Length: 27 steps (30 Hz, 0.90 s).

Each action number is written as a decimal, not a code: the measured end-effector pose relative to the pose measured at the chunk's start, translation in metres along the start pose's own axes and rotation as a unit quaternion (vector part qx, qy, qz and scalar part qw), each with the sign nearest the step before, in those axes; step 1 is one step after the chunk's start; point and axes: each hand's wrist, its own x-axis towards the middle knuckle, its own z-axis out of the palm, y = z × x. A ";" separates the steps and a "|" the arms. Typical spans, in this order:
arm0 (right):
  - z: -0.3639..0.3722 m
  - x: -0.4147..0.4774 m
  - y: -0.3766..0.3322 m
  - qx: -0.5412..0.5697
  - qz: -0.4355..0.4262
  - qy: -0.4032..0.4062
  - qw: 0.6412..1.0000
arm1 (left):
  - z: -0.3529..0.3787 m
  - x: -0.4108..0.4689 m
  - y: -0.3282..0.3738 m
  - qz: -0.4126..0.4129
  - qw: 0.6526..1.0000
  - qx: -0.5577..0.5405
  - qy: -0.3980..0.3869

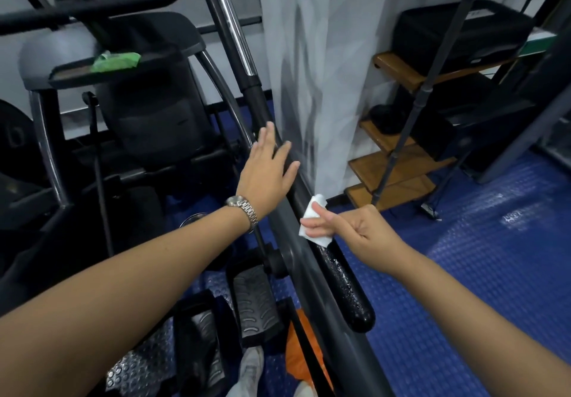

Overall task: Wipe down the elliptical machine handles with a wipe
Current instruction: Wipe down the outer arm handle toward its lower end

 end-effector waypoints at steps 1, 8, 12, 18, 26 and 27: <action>-0.003 -0.003 0.000 0.000 0.002 -0.003 1.000 | -0.001 0.002 -0.003 0.063 0.998 0.023 0.019; 0.003 0.001 0.003 -0.030 -0.021 0.005 0.999 | 0.004 0.020 -0.016 0.128 0.988 -0.017 -0.087; -0.004 -0.006 0.001 -0.001 -0.019 -0.008 1.000 | 0.005 0.020 -0.017 0.128 0.986 -0.024 -0.101; 0.007 0.014 0.004 -0.052 -0.030 0.003 0.998 | 0.004 0.019 -0.016 0.129 0.987 -0.017 -0.099; -0.005 0.004 0.002 0.041 0.006 0.008 0.999 | 0.008 0.019 -0.019 0.128 0.987 -0.018 -0.091; 0.000 0.005 0.004 0.058 0.009 0.013 0.998 | 0.008 0.019 -0.019 0.128 0.988 -0.017 -0.090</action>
